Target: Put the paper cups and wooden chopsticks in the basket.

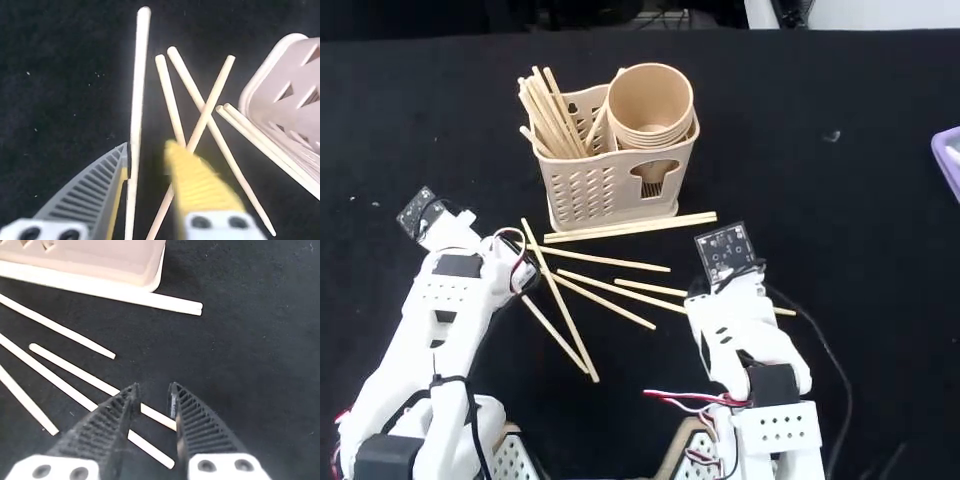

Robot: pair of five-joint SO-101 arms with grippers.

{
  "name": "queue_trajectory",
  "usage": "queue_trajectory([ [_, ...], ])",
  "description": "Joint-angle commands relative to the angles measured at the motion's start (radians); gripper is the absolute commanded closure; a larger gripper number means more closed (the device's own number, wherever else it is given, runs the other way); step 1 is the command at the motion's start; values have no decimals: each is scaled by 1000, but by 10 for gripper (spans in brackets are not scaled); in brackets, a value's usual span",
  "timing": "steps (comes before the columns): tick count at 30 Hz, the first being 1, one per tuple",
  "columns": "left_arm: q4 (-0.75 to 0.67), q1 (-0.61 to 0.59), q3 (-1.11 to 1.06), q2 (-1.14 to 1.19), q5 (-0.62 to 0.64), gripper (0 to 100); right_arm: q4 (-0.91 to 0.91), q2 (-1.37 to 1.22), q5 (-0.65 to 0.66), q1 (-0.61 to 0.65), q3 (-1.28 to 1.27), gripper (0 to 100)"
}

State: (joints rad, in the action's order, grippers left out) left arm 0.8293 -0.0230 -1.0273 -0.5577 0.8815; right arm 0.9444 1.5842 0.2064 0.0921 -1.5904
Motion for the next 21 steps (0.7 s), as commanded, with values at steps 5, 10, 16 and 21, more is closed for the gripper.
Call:
queue_trajectory([
  [5, 135, 15, 111, -12, -84, 791, -15, 19, -5, 15, 2, 893],
  [10, 336, -160, 252, -12, -288, 791, -5, 12, 32, 83, 79, 890],
  [16, 295, -487, 205, 6, -479, 791, 5, 8, 41, 433, 168, 889],
  [21, 104, -671, 81, 8, -485, 787, -63, -15, -9, 640, 180, 889],
])
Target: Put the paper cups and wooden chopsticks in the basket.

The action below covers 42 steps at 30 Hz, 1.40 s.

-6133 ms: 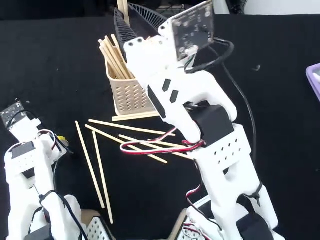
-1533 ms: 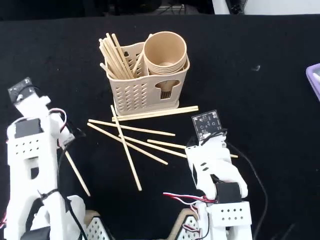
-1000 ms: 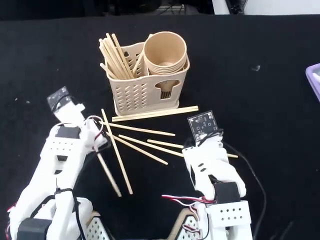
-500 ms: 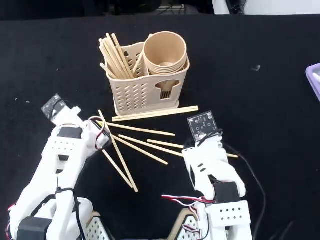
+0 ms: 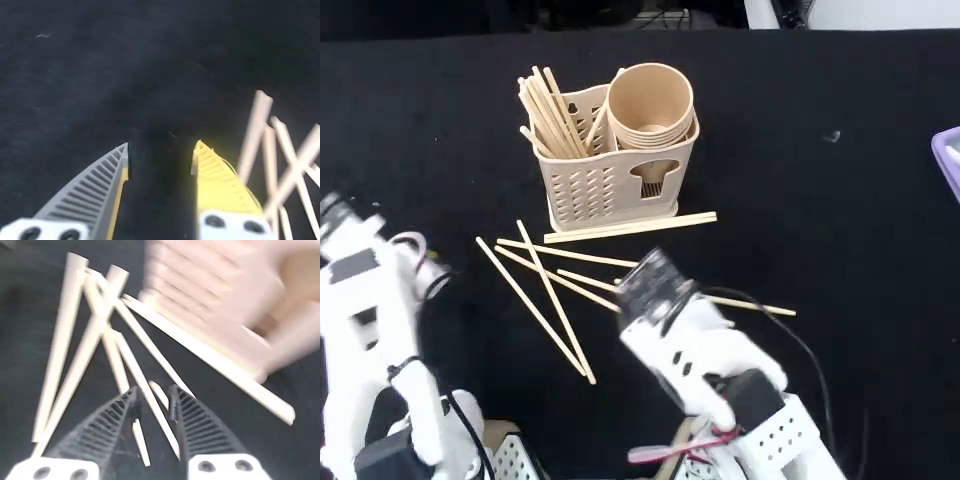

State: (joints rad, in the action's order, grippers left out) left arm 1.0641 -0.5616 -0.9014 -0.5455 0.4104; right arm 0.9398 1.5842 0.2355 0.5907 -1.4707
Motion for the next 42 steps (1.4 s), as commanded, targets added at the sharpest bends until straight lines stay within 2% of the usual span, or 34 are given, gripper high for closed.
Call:
queue_trajectory([
  [1, -160, -168, -61, -9, -14, 787, -71, -39, -44, 157, 65, 888],
  [8, -244, -283, -91, 0, -14, 787, -172, -404, -51, 227, 191, 809],
  [10, -244, -289, -93, 0, -14, 787, -176, -545, -54, 265, 272, 809],
  [15, -244, -289, -94, 0, -14, 787, -270, -923, -189, 354, 452, 805],
  [19, -238, -289, -94, 0, -17, 787, -342, -1202, -242, 367, 562, 805],
  [23, -238, -289, -94, 0, -18, 787, -333, -1409, -253, 367, 677, 806],
  [32, -238, -289, -94, 0, -18, 787, -284, -1644, -253, 362, 842, 807],
  [40, -238, -289, -94, 0, -20, 787, -230, -1664, -245, 362, 885, 809],
  [42, -238, -289, -94, 0, -20, 787, -227, -1664, -245, 362, 885, 840],
])
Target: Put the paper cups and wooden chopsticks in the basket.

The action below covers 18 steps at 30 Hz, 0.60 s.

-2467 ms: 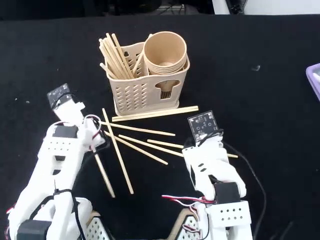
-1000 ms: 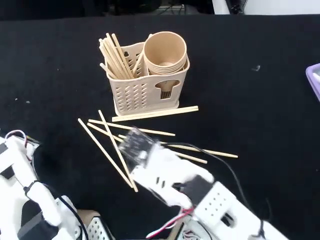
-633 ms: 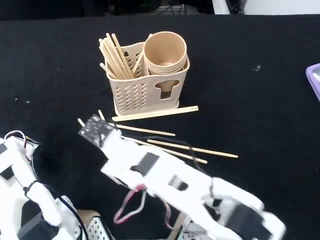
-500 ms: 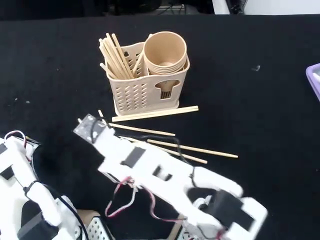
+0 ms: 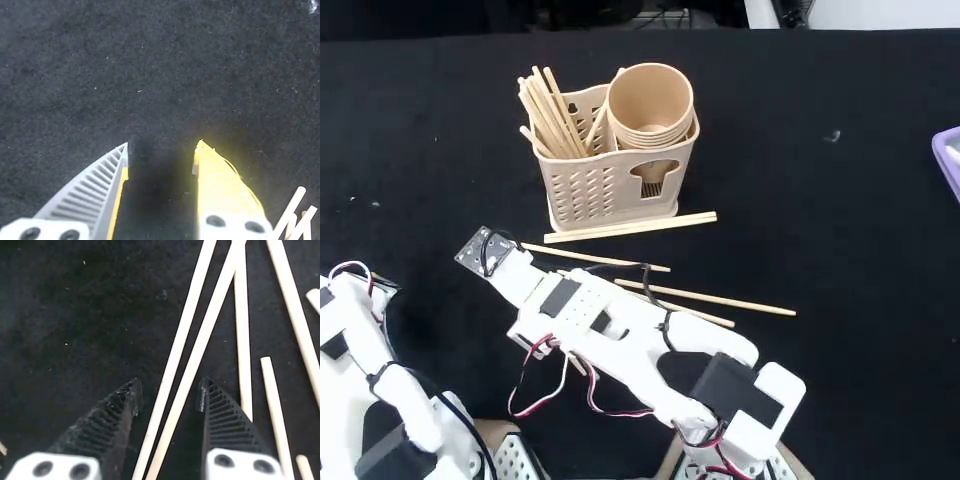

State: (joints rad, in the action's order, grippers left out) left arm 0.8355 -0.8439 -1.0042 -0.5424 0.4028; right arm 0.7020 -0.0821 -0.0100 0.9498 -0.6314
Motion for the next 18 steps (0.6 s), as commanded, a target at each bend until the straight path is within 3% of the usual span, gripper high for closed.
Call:
queue_trajectory([
  [1, -9, -7, 8, -3, -12, 787, 14, 1, 2, 5, 45, 881],
  [3, -9, -7, 8, -3, -12, 787, 18, -7, 3, 6, 45, 985],
  [18, -14, -7, -4, -3, -12, 787, 341, -255, 32, 6, 363, 951],
])
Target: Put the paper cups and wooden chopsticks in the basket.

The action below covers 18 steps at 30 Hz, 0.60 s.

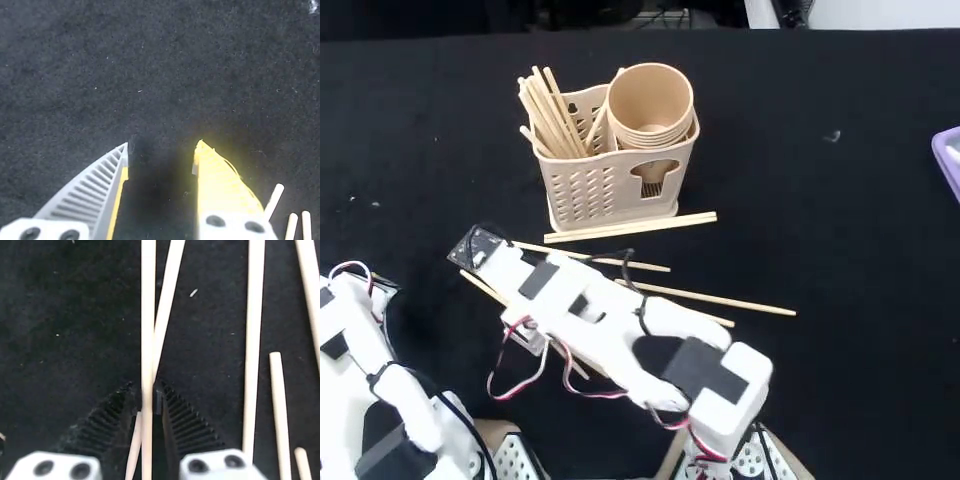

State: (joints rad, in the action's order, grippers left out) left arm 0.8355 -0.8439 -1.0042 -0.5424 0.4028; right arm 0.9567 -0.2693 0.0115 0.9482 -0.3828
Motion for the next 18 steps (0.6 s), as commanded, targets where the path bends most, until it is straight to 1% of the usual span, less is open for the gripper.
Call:
queue_trajectory([
  [1, -14, -7, -4, -3, -12, 787, 100, -85, 12, 8, 134, 952],
  [3, -14, -8, -5, -3, -12, 787, 109, -104, 12, 6, 150, 962],
  [4, -14, -8, -5, -3, -12, 787, 107, -101, 11, 6, 147, 988],
  [8, -14, -8, -5, -3, -12, 787, 54, 4, 9, 2, 53, 987],
  [11, -14, -8, -5, -3, -12, 787, 52, 231, 18, -35, -68, 987],
  [15, -15, -8, -5, -3, -12, 787, 52, 553, 109, -87, -231, 988],
  [18, -15, -7, -4, -3, -12, 787, 84, 722, 141, -144, -288, 988],
])
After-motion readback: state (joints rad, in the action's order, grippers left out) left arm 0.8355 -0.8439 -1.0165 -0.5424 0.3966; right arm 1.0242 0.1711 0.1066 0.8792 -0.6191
